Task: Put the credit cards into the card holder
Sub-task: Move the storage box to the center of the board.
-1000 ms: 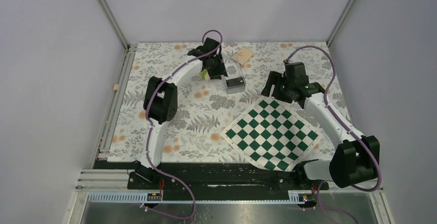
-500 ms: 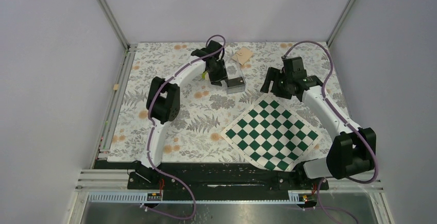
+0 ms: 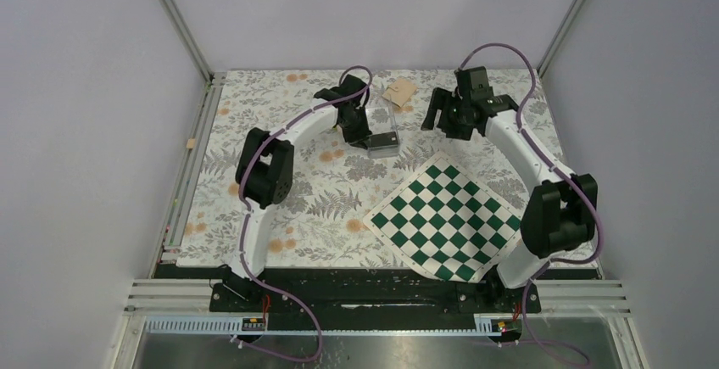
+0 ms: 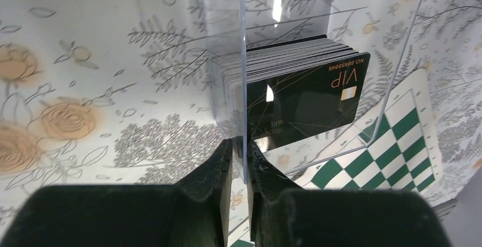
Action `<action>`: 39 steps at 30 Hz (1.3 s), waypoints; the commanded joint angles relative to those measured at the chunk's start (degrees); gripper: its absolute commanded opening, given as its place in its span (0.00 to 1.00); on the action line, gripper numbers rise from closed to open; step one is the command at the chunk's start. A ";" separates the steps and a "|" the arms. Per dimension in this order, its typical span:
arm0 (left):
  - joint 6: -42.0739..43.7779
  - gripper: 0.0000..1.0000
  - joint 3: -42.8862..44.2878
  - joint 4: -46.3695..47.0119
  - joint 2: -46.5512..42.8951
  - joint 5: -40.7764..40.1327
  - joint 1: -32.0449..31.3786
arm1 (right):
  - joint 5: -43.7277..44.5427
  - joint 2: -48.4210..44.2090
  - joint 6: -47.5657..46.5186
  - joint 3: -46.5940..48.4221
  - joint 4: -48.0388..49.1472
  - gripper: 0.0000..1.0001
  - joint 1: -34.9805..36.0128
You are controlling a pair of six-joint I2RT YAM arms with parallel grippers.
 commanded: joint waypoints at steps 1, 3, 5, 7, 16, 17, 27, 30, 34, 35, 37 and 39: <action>2.78 0.09 -3.71 -1.18 -5.35 -4.70 0.50 | -0.62 4.43 0.34 7.66 -2.32 0.81 0.35; 4.25 0.09 -4.82 -1.76 -6.68 -5.00 0.50 | -0.74 7.17 0.94 10.61 -2.50 0.81 0.35; 5.54 0.09 -6.69 -2.02 -8.08 -5.05 0.52 | -1.15 10.07 1.89 13.61 -2.57 0.80 0.35; 6.44 0.09 -9.39 -2.01 -9.60 -4.75 0.47 | -1.82 13.12 3.14 16.61 -2.53 0.80 0.40; 8.80 0.10 -22.29 -0.53 -17.76 -5.28 0.42 | -6.88 29.07 10.98 33.71 -3.87 0.77 0.06; 8.86 0.11 -23.90 0.02 -18.87 -5.50 0.37 | -7.27 30.60 11.88 35.57 -4.16 0.77 -0.11; 11.09 0.45 -33.63 7.12 -28.72 -1.48 0.28 | -11.51 45.36 23.53 51.03 -6.45 0.73 -3.15; 10.69 0.53 -37.80 11.93 -32.76 3.16 0.28 | -12.93 48.82 27.92 54.28 -6.71 0.73 -4.12; 8.94 0.56 -42.18 16.96 -37.50 8.47 0.32 | -13.34 52.00 31.53 57.11 -6.66 0.68 -5.18; 8.62 0.58 -43.05 17.66 -38.45 9.09 0.28 | -13.61 52.81 32.36 57.94 -6.68 0.67 -5.32; 8.24 0.61 -44.18 18.80 -40.47 9.79 0.28 | -14.44 54.72 33.81 59.73 -6.65 0.66 -5.65; 8.20 0.63 -45.14 19.23 -42.12 9.69 0.28 | -14.92 56.28 34.94 61.22 -6.66 0.66 -5.92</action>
